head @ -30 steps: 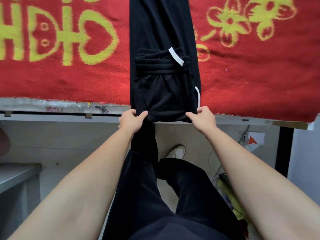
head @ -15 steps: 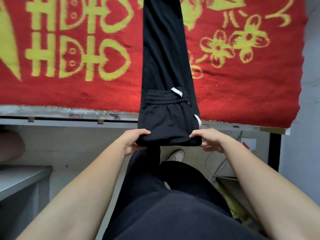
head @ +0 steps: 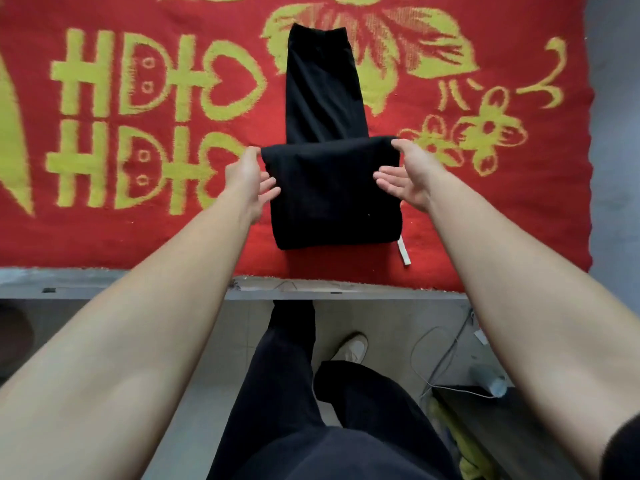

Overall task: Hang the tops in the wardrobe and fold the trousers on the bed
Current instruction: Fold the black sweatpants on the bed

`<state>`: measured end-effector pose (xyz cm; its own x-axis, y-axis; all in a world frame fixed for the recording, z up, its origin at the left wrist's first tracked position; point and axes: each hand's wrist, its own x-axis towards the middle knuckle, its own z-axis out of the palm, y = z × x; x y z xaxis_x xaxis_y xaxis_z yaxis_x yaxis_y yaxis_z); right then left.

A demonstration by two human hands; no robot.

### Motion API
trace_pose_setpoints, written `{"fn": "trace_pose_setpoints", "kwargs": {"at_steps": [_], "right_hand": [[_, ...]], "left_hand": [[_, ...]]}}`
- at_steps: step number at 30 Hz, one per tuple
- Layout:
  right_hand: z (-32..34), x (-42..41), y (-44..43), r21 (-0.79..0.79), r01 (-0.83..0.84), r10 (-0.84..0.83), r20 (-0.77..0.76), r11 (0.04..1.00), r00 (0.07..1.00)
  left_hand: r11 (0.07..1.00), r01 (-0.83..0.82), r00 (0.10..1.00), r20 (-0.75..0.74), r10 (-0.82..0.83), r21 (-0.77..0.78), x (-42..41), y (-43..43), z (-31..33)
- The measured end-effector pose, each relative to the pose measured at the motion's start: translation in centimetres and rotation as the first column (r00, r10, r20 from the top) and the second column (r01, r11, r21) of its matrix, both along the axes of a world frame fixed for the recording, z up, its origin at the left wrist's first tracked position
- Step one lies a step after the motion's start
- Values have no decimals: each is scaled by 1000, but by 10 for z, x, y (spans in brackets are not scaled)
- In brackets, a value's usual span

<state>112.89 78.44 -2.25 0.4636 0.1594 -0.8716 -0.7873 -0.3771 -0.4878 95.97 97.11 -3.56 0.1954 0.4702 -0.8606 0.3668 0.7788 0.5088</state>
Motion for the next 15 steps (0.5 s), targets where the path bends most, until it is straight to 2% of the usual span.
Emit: {"fn": "trace_pose_setpoints", "kwargs": {"at_steps": [1, 2, 3, 4, 6, 8, 9, 10, 12, 14, 15], "right_hand": [[-11, 2, 6, -41, -49, 51, 44, 998, 998], [-23, 1, 8, -120, -142, 154, 101, 983, 983], [-34, -3, 7, -232, -261, 303, 167, 937, 938], [-45, -9, 2, -362, -387, 483, 228, 848, 845], [-61, -26, -13, -567, -570, 788, 267, 594, 555], [-73, -41, -30, -649, -665, 928, 234, 370, 289], [-78, -46, -38, -680, -676, 959, 210, 283, 190], [-81, -49, -43, -716, -663, 974, 192, 221, 118], [-86, -51, -46, -793, -594, 985, 174, 139, -1], [-89, -49, -43, -854, -514, 982, 159, 83, -106], [-91, -47, -40, -866, -495, 977, 158, 69, -141]], "left_hand": [[987, 121, 991, -66, -114, 105, 3, 1, -10], [935, 277, 956, -157, -246, 220, 3, -2, -21], [830, 453, 887, -253, -385, 326, -1, -6, -32], [672, 627, 778, -349, -522, 394, -6, -12, -43], [280, 869, 476, -532, -700, 409, -22, -27, -61], [-59, 934, 219, -696, -684, 352, -36, -39, -74], [-183, 929, 142, -767, -626, 321, -41, -42, -79], [-266, 916, 104, -817, -568, 301, -43, -45, -82], [-369, 873, 109, -864, -492, 321, -40, -47, -87], [-482, 808, 108, -890, -444, 339, -30, -48, -96], [-536, 786, 65, -903, -424, 308, -23, -47, -99]]}}
